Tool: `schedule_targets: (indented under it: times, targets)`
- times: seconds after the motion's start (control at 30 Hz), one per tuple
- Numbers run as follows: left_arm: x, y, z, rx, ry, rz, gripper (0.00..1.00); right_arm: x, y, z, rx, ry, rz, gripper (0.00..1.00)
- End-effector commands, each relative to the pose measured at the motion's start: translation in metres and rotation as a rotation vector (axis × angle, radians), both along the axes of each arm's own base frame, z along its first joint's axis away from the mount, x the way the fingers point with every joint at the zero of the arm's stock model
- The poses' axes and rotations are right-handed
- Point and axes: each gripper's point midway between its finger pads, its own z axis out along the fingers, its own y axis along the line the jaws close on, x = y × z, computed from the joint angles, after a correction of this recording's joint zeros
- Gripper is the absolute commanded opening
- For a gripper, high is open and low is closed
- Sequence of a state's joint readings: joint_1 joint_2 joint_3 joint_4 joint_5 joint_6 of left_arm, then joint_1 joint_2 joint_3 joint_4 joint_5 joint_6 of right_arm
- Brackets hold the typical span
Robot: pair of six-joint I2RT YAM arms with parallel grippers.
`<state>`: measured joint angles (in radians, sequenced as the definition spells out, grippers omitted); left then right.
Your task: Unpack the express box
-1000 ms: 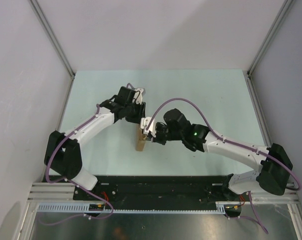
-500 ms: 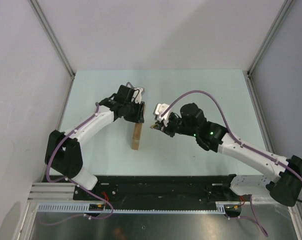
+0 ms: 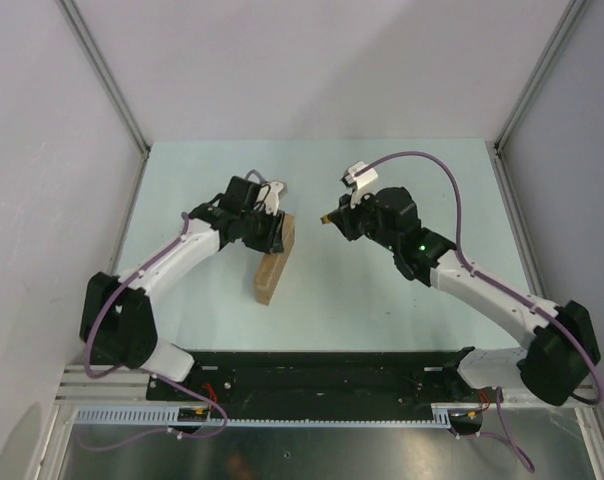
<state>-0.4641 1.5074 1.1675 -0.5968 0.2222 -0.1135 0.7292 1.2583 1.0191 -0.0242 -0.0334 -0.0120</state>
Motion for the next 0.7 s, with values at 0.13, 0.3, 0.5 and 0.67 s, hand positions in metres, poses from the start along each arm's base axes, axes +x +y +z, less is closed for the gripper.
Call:
schedule_targets:
  times: [0.13, 0.3, 0.5, 0.67]
  targets:
    - [-0.043, 0.011, 0.015, -0.026, -0.078, -0.163, 0.10, 0.062, 0.011, -0.016, 0.203, 0.011, -0.122, 0.00]
    - [-0.058, 0.004, 0.020, -0.078, -0.081, -0.214, 0.11, 0.074, 0.018, -0.022, 0.312, 0.080, -0.116, 0.00]
    - [-0.053, 0.006, 0.014, -0.060, -0.089, -0.181, 0.67, 0.079, 0.034, -0.034, 0.379, 0.146, -0.039, 0.00]
    - [-0.046, -0.005, 0.004, -0.029, -0.057, -0.197, 0.79, 0.072, 0.043, -0.042, 0.386, 0.185, 0.023, 0.00]
